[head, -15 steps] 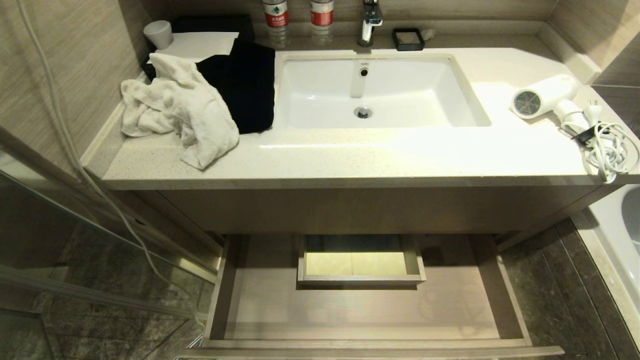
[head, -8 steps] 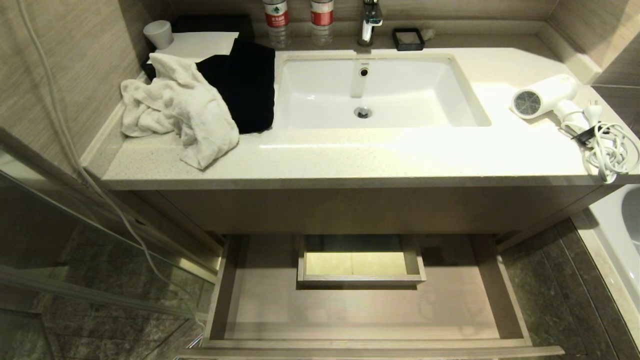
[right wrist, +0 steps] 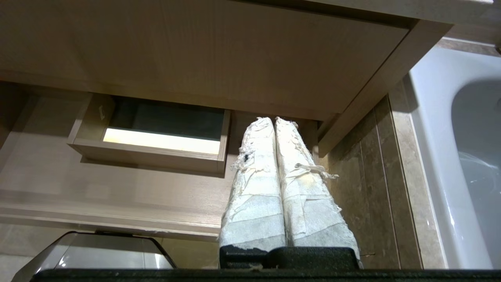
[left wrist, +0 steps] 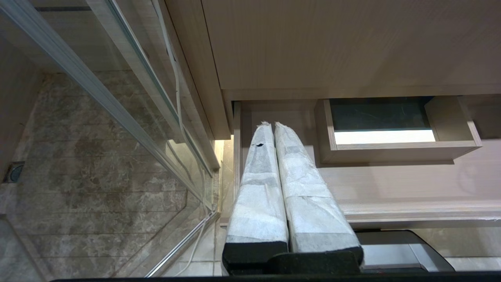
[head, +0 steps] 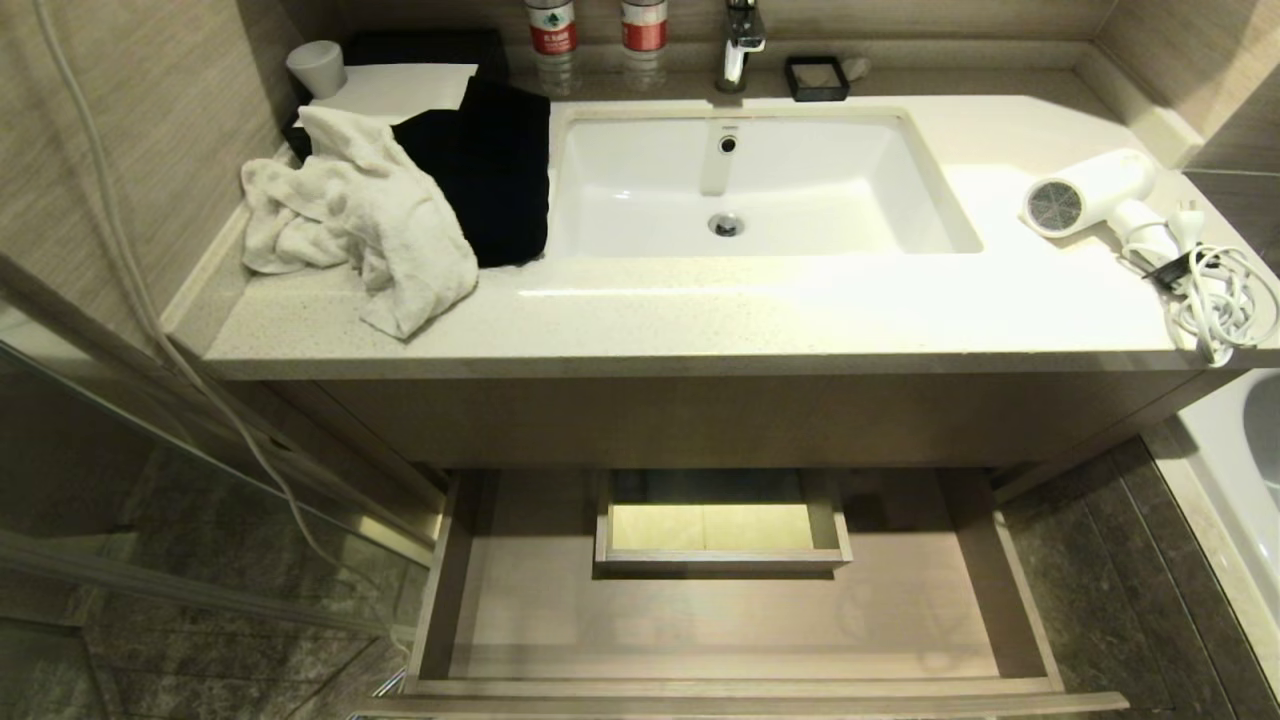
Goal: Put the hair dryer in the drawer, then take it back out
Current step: Pick up the hairdryer
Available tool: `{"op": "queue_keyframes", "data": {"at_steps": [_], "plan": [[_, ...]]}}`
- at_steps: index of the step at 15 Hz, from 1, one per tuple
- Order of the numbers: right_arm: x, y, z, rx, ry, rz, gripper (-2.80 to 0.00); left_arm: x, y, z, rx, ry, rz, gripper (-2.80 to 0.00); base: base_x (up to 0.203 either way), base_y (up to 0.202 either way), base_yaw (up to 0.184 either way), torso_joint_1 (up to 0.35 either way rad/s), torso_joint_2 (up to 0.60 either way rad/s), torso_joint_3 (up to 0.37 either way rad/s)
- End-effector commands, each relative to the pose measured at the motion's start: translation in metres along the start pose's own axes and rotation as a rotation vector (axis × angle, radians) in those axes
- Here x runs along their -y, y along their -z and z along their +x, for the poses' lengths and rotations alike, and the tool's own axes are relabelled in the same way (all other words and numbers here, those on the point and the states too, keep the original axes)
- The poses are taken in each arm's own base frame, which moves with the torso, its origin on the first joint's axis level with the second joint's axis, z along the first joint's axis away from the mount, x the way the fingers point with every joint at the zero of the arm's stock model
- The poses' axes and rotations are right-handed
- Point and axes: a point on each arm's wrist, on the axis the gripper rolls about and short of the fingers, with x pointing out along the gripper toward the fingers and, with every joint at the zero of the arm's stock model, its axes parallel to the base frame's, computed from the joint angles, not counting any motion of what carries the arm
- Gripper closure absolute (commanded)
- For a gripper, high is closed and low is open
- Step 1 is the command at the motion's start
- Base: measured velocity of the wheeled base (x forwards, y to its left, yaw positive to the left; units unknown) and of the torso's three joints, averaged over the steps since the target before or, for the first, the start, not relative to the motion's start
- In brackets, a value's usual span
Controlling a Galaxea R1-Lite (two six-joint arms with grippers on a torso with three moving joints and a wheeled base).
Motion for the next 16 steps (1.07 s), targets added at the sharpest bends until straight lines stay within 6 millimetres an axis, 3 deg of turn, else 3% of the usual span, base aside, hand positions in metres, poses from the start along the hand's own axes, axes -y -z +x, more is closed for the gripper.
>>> {"op": "queue_keyframes", "data": {"at_steps": [1,8,16], "plan": [[-0.0001,0.0004,0.0001,-0.001,-0.001,-0.001,0.00,0.0000,0.0000,-0.0001,0.002,0.000,-0.003,0.00,0.000,0.000,0.000,0.000,0.00,0.000],[-0.0001,0.0004,0.0001,-0.001,-0.001,0.000,0.00,0.0000,0.0002,-0.0001,0.000,0.002,-0.009,0.00,0.147,0.000,-0.003,0.003,0.00,0.001],[-0.0001,0.0004,0.0001,-0.001,-0.001,-0.001,0.00,0.0000,0.0001,0.0000,-0.001,0.002,-0.007,0.00,0.000,0.000,0.000,0.000,0.00,0.000]]}}
